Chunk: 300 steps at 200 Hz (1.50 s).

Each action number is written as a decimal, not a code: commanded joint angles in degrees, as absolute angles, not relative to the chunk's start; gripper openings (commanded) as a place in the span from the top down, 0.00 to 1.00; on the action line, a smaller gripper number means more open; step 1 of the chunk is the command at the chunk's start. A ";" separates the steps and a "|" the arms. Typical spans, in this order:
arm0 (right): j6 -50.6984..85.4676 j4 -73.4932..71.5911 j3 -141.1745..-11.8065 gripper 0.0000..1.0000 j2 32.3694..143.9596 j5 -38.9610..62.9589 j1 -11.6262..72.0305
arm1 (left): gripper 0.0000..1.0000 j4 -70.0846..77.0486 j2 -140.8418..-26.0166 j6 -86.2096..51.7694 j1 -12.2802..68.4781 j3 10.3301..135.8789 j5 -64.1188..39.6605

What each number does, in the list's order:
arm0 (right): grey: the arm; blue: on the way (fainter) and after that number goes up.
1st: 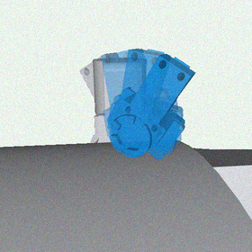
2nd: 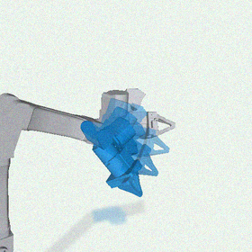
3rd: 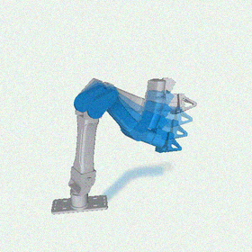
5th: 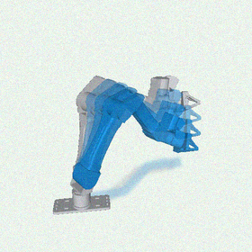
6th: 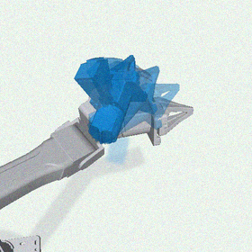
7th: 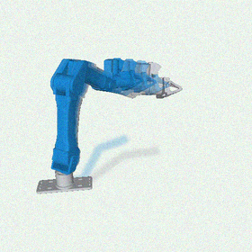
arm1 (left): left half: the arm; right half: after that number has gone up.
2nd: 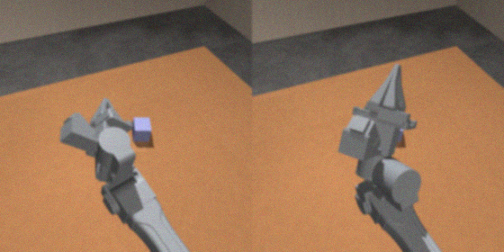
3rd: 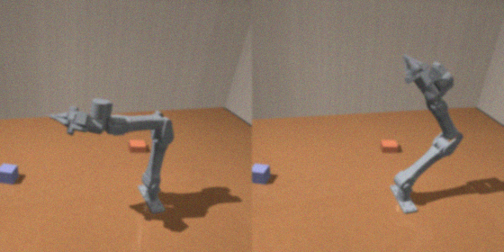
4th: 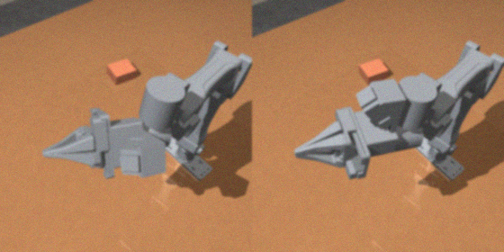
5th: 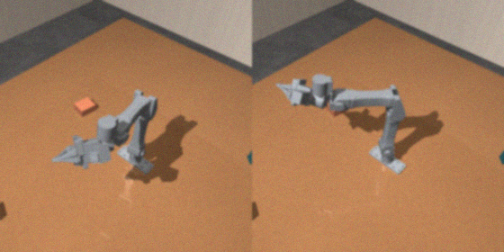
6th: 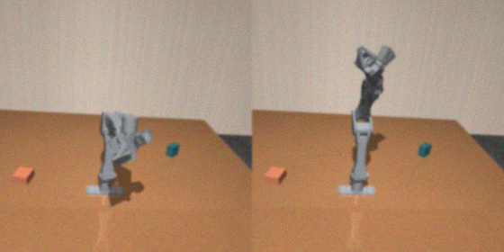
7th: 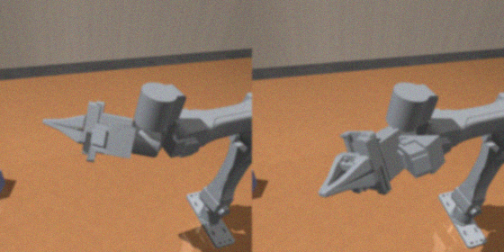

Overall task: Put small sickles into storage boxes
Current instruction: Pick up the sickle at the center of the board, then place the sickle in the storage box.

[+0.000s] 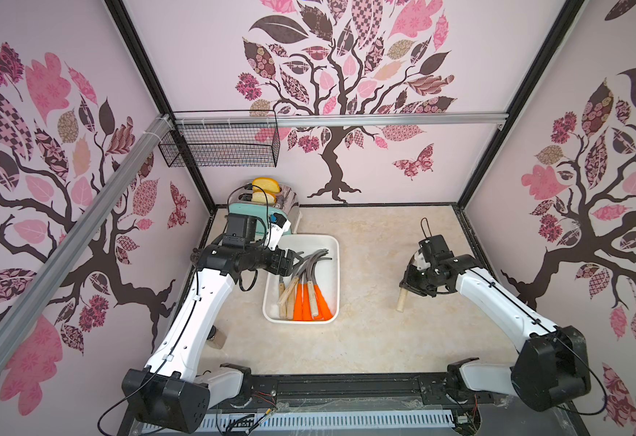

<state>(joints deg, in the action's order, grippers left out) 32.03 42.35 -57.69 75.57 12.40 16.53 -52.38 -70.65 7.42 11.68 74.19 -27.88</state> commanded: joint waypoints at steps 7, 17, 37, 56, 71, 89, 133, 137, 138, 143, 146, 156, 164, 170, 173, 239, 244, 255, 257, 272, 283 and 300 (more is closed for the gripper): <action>33.41 43.93 -64.59 1.00 78.71 10.45 22.02 | 0.17 -50.50 -71.35 6.45 11.93 75.56 -26.29; 33.64 44.04 -66.86 1.00 80.04 10.20 23.70 | 0.17 -50.19 -71.42 6.01 11.99 75.69 -26.10; 33.75 44.27 -71.18 1.00 82.89 9.49 26.71 | 0.18 -49.79 -71.33 5.30 11.87 75.85 -25.27; 33.73 44.23 -75.44 1.00 85.67 8.92 29.80 | 0.18 -49.15 -70.90 4.30 11.87 75.78 -23.48; 33.45 44.21 -78.84 1.00 88.36 8.94 32.18 | 0.18 -48.62 -70.48 3.47 11.87 75.52 -22.53; 33.37 43.78 -82.64 1.00 91.67 9.61 34.65 | 0.18 -47.74 -69.88 2.29 11.67 74.82 -21.01; 32.28 43.73 -90.98 1.00 98.47 10.14 38.70 | 0.18 -46.73 -68.64 -0.83 6.90 74.46 -20.92; 32.30 43.62 -91.50 1.00 98.86 10.19 38.95 | 0.18 -46.71 -68.62 -0.80 6.42 74.57 -20.92; 32.32 43.61 -91.63 1.00 98.96 10.24 39.03 | 0.18 -46.73 -68.59 -0.80 6.33 74.55 -20.92; 32.38 43.31 -92.04 1.00 99.42 10.46 39.30 | 0.18 -46.68 -68.62 -0.81 5.83 74.60 -20.80; 32.43 43.12 -92.43 1.00 99.81 10.68 39.36 | 0.18 -46.67 -68.60 -0.73 5.62 74.55 -20.75; 32.53 42.43 -93.14 1.00 100.69 11.33 39.84 | 0.18 -46.74 -68.73 -0.77 5.13 74.49 -20.70; 32.41 42.40 -94.32 1.00 101.63 11.51 40.39 | 0.18 -46.77 -68.64 -1.05 4.61 74.19 -20.74; 32.27 42.80 -95.27 1.00 102.45 11.37 40.87 | 0.18 -46.71 -68.48 -1.41 4.24 73.75 -20.74; 32.18 42.96 -95.90 1.00 102.86 11.34 40.99 | 0.18 -46.49 -68.35 -1.59 3.98 73.49 -20.80; 31.10 45.44 -108.51 1.00 112.84 12.99 45.30 | 0.18 -46.75 -67.14 -1.65 2.95 73.65 -15.83; 31.05 45.44 -109.19 1.00 113.60 13.06 45.60 | 0.18 -46.80 -67.32 -1.88 2.92 73.91 -14.61; 31.27 45.51 -110.78 1.00 115.16 13.60 46.21 | 0.18 -47.02 -67.43 -1.85 2.81 74.48 -13.25; 31.26 45.59 -111.01 1.00 115.41 13.73 46.36 | 0.18 -47.06 -67.46 -1.85 2.77 74.63 -13.13; 31.30 45.87 -113.21 1.00 117.13 13.80 47.25 | 0.18 -47.43 -67.37 -1.85 2.79 75.26 -13.50; 31.32 46.03 -114.56 1.00 118.27 13.95 47.71 | 0.18 -47.44 -67.10 -1.78 2.81 75.54 -14.12; 31.55 46.83 -116.22 1.00 120.40 14.61 47.99 | 0.18 -47.45 -67.06 -1.96 2.79 76.16 -14.01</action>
<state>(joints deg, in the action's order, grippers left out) 31.90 44.93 -112.55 118.30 13.43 47.33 -47.40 -68.05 -1.61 2.98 74.22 -14.83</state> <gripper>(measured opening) 0.266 0.816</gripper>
